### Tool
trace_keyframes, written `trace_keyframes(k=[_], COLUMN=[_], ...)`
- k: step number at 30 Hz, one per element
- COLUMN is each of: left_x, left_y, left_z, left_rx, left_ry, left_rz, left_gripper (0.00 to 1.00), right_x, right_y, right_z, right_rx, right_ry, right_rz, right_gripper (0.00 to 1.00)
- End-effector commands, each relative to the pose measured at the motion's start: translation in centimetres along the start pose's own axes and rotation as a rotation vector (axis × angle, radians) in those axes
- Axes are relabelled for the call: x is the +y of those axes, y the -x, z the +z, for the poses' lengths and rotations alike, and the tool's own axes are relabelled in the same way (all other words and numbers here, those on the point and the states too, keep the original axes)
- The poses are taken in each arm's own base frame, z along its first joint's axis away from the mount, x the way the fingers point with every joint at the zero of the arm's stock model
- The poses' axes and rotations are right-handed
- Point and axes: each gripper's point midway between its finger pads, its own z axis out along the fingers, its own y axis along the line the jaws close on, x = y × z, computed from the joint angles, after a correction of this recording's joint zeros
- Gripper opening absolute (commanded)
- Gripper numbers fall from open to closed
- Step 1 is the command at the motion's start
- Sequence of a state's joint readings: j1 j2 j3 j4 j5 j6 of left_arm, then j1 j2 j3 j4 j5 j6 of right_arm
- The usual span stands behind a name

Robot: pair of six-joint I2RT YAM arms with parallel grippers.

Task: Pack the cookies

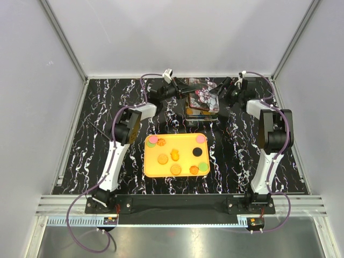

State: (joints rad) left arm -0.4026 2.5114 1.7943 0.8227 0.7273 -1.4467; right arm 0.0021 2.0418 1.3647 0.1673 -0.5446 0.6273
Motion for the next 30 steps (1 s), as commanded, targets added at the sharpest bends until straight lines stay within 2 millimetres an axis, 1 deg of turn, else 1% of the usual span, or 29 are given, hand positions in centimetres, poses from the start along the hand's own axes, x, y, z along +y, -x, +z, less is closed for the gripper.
trace_keyframes(k=[1,10,11,16,20,24,30], left_x=[-3.5,-1.6,-1.1,-0.4,0.2,0.5,1.0], left_y=[0.9,0.7,0.7,0.7,0.8,1.0,1.1], left_z=[0.4,0.5,0.5,0.5,0.3,0.2,-0.1], left_rx=[-0.014,-0.008,-0.008,-0.005,-0.012,-0.018,-0.031], left_ry=[-0.122,-0.092,-0.089,-0.082,-0.078,-0.078,-0.084], left_rz=[0.047,0.021,0.016,0.009,-0.008,-0.016,-0.033], left_gripper=[0.0,0.01,0.01,0.02,0.02,0.02,0.02], right_x=[2.3,1.9,1.7,0.8,0.5,-0.2,-0.6], right_y=[1.5,0.9,0.8,0.4,0.1,0.1,-0.1], right_z=[0.0,0.3,0.3,0.4,0.7,0.8,0.9], right_rx=[-0.06,-0.04,-0.039,-0.033,-0.021,-0.024,-0.019], right_ry=[0.091,0.098,0.093,0.064,0.06,0.026,0.016], right_rz=[-0.042,-0.022,-0.021,-0.023,-0.021,-0.034,-0.037], right_gripper=[1.0,1.0,1.0,1.0,1.0,1.0,1.0])
